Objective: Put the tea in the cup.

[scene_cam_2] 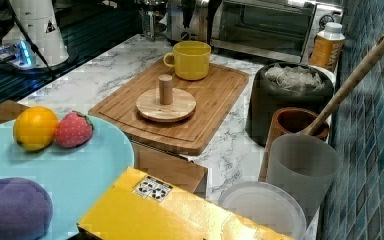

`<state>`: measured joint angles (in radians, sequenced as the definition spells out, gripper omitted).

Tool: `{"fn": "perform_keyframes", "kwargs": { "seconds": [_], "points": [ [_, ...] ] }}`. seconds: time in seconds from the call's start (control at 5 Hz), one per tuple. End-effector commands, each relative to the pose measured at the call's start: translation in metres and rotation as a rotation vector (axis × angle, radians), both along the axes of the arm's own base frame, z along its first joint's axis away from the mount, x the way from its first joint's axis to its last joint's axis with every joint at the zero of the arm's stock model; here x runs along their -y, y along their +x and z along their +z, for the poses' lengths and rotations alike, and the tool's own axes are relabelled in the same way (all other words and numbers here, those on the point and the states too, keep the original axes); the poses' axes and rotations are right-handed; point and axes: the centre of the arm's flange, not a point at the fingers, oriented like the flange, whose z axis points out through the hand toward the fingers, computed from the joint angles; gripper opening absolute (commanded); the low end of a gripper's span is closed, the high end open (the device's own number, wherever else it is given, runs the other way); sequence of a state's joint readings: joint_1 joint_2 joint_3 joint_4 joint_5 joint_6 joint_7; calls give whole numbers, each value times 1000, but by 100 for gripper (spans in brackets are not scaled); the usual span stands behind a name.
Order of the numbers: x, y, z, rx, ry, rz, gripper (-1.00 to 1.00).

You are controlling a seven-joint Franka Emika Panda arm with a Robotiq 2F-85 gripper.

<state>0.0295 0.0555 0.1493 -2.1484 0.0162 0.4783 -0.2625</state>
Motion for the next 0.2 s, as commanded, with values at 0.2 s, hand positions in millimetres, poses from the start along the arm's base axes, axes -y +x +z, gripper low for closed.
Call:
{"fn": "perform_keyframes", "kwargs": {
  "seconds": [0.2],
  "points": [
    [-3,4,26,42,17,17,100]
  ]
}}
